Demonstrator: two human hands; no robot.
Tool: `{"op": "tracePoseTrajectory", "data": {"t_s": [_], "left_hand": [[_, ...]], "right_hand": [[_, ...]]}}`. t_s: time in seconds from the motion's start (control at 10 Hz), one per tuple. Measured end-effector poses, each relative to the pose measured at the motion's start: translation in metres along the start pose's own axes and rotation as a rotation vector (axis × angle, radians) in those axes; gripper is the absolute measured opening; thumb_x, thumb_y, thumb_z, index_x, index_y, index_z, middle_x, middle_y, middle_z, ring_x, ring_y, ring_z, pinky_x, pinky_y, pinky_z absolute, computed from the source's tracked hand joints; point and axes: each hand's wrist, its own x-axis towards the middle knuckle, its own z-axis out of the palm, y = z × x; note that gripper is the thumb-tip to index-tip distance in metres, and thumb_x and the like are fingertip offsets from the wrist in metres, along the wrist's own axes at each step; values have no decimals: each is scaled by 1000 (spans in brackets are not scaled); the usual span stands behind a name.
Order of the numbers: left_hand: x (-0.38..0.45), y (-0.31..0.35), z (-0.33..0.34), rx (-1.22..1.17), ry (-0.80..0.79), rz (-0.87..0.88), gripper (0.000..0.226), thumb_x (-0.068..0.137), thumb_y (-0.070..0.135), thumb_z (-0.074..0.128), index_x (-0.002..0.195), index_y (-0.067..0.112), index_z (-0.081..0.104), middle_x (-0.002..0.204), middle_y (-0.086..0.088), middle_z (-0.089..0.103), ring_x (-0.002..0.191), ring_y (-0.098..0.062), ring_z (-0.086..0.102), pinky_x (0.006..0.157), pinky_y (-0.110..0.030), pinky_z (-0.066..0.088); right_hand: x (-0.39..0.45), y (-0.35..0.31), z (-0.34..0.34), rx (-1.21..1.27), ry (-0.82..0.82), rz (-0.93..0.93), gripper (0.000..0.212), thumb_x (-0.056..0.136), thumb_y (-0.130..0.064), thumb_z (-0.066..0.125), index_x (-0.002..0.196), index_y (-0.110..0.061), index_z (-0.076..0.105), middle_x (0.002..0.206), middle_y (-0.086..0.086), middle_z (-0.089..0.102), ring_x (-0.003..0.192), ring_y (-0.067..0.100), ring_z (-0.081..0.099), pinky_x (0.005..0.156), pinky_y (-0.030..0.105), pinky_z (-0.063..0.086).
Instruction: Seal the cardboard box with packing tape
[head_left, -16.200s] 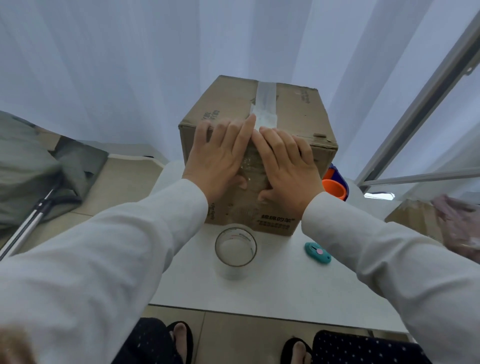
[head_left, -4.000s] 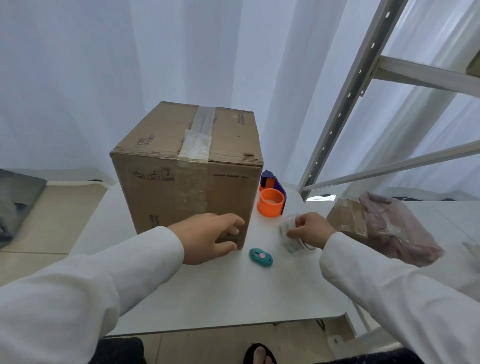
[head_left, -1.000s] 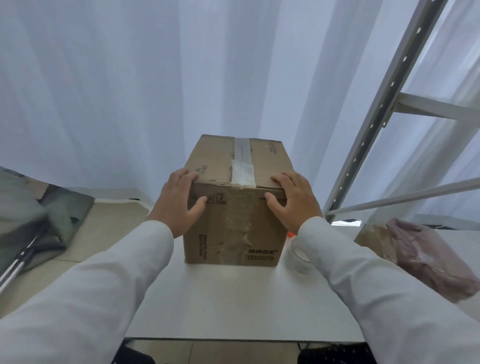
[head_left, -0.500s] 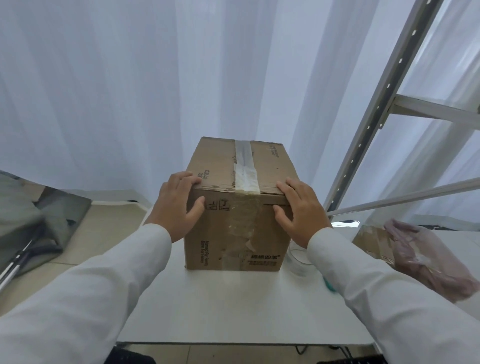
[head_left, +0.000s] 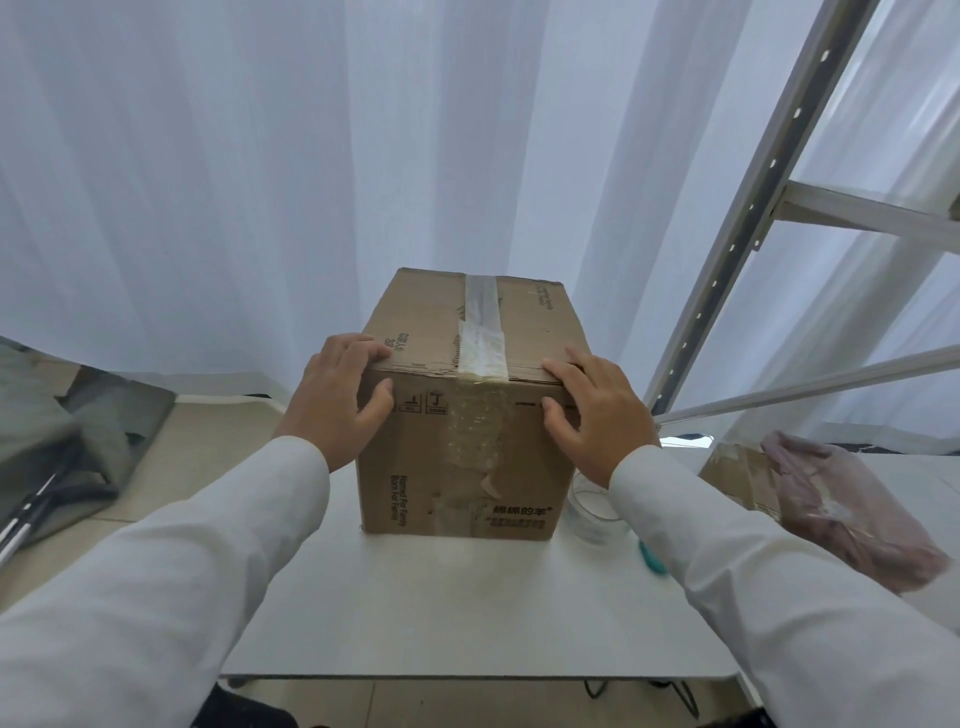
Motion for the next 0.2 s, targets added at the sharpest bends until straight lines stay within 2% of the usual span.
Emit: {"op": "tracePoseTrajectory", "data": {"t_s": [0.1, 0.2], "left_hand": [[3, -3, -2, 48, 26, 38, 40, 88, 29, 48, 124, 11, 51, 135, -10, 46, 126, -29, 36, 105, -37, 29], [17, 8, -23, -108, 224, 21, 61, 83, 45, 35, 131, 9, 47, 141, -9, 43, 134, -28, 30, 110, -34, 20]], "right_hand": [[5, 0, -3, 46, 64, 18, 57, 87, -38, 52, 139, -33, 28, 156, 3, 2, 137, 26, 22, 99, 41, 37], [24, -4, -37, 327, 287, 216, 63, 86, -47, 47, 141, -30, 24, 156, 6, -6, 142, 22, 5, 108, 38, 21]]}}
